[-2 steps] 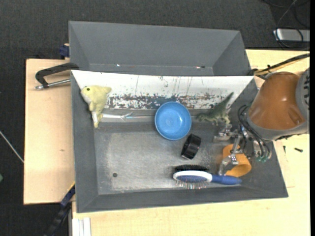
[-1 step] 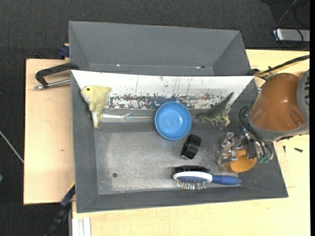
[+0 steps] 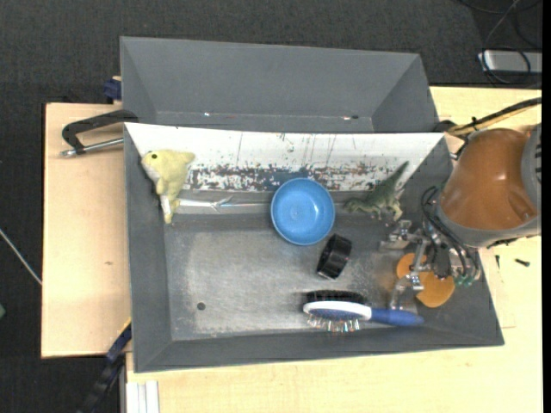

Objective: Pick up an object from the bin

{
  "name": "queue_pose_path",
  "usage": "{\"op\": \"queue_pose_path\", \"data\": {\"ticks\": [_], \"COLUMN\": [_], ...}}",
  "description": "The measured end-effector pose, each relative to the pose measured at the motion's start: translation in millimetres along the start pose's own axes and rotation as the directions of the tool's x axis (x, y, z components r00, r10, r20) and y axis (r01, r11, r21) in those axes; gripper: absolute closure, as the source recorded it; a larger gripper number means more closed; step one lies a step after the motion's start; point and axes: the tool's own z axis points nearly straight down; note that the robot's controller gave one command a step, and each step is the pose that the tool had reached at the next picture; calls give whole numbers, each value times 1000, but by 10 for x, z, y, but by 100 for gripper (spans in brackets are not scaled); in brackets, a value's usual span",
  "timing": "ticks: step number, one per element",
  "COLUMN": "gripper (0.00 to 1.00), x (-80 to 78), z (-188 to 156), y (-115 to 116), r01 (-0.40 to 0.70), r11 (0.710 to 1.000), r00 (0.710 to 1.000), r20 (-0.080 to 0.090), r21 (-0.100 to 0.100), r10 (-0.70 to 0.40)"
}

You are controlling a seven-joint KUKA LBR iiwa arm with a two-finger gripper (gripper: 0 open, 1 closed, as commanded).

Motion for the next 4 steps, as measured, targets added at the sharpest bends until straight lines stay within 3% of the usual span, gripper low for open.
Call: {"op": "queue_pose_path", "data": {"ticks": [1, 2, 3, 4], "gripper": [100, 0, 0, 0], "x": [-5, -1, -573, -841], "z": [-1, -2, -819, -304], "y": [-2, -31, -34, 411], "r01": [3, -1, 165, 236], "r11": [1000, 1000, 986, 972], "r00": [1000, 1000, 986, 972], "r20": [2, 3, 13, 1], "r21": [1, 5, 17, 11], "r10": [-3, 1, -166, -236]}}
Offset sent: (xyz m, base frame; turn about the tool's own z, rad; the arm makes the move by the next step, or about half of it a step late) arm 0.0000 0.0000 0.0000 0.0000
